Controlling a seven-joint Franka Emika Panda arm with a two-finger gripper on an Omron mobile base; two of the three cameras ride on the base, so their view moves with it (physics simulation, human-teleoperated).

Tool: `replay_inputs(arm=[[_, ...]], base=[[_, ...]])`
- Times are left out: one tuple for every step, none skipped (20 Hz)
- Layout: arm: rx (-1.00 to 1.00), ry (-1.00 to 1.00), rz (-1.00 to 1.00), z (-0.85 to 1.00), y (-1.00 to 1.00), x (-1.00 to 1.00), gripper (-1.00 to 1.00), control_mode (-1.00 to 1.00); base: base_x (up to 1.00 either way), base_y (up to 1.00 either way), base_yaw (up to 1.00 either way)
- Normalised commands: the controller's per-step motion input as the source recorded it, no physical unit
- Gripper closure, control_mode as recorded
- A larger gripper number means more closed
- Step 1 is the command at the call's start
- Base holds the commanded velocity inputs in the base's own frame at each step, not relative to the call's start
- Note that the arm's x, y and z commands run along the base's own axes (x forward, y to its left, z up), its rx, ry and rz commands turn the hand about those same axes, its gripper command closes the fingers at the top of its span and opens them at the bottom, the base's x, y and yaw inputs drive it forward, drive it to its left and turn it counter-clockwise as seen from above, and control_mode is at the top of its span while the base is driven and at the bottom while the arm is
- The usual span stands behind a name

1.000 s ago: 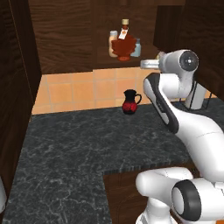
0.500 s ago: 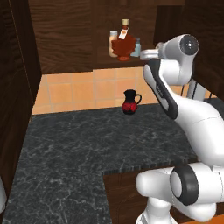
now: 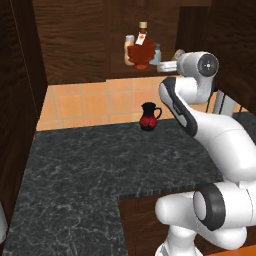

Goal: Put the shaker and condiment bottle from the counter next to their counterparts in the cabinet.

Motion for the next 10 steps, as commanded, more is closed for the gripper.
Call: replay_inputs(arm=[[0.00,0.00,0.00,-0.17,0.00,0.12,1.00,-1.00],[0.00,0.02,0.00,-0.19,0.00,0.11,1.00,-1.00],[0.00,0.05,0.00,-0.22,0.00,0.11,1.00,-1.00],[0.00,0.08,0.00,-0.21,0.00,0.10,1.00,-1.00],[0.00,0.11,0.00,-0.18,0.00,0.11,1.00,-1.00],[0.00,0.12,0.00,-0.13,0.00,0.11,1.00,-1.00],[0.00,0.15,0.00,-0.08,0.00,0.14,1.00,-1.00],[0.00,0.18,0.01,-0.02,0.00,0.16,1.00,-1.00],[0.00,0.18,0.01,0.00,0.00,0.19,1.00,-1.00],[0.00,0.18,0.03,0.00,0.00,0.23,1.00,-1.00]], base=[[0.00,0.00,0.00],[0.00,0.00,0.00],[0.00,0.00,0.00],[0.00,0.00,0.00],[0.00,0.00,0.00],[0.00,0.00,0.00],[0.00,0.00,0.00],[0.00,0.00,0.00],[0.00,0.00,0.00],[0.00,0.00,0.00]])
